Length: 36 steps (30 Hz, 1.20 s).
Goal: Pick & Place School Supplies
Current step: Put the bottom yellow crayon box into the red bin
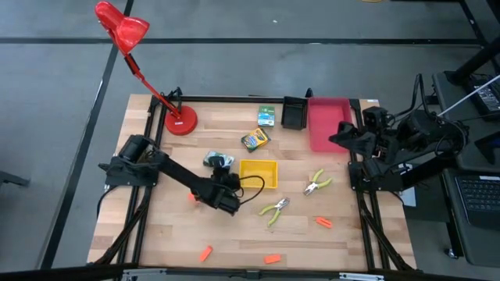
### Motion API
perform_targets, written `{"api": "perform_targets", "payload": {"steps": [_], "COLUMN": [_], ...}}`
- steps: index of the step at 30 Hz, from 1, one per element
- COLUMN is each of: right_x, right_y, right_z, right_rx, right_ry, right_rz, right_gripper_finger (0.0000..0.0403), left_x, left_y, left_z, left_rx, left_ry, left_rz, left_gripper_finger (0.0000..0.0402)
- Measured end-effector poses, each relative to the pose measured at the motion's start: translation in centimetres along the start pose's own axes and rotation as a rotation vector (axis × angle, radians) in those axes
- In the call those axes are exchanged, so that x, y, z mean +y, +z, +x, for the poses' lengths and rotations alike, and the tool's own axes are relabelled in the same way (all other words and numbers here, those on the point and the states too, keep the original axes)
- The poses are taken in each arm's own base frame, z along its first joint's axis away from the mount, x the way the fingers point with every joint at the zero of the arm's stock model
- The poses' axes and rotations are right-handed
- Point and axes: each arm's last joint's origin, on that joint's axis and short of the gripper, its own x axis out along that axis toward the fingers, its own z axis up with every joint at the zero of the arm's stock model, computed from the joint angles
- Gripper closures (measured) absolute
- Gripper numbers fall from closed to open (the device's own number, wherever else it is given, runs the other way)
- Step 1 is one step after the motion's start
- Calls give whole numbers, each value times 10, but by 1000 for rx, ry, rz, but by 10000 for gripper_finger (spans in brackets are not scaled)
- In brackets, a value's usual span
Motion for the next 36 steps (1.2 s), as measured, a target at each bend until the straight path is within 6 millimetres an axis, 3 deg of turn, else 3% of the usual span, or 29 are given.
{"api": "perform_targets", "payload": {"steps": [6,15,21,26,36], "right_x": [0,2,3,1,4], "right_y": [0,2,0,-3,-6], "right_z": [1,1,1,-1,-12], "right_rx": [-1,-21,-12,16,10], "right_ry": [1,23,28,-2,-60], "right_rz": [-25,-80,-127,-144,-192], "right_gripper_finger": [207,207,207,207,207], "left_x": [31,87,131,161,170], "left_y": [11,22,52,82,115], "left_z": [-23,-51,-57,-36,63], "left_rx": [-59,-173,-371,-552,-703], "left_ry": [-32,-92,-204,-383,-634], "left_rz": [-243,-454,-634,-749,-985], "left_gripper_finger": [399,400,400,400,400]}}
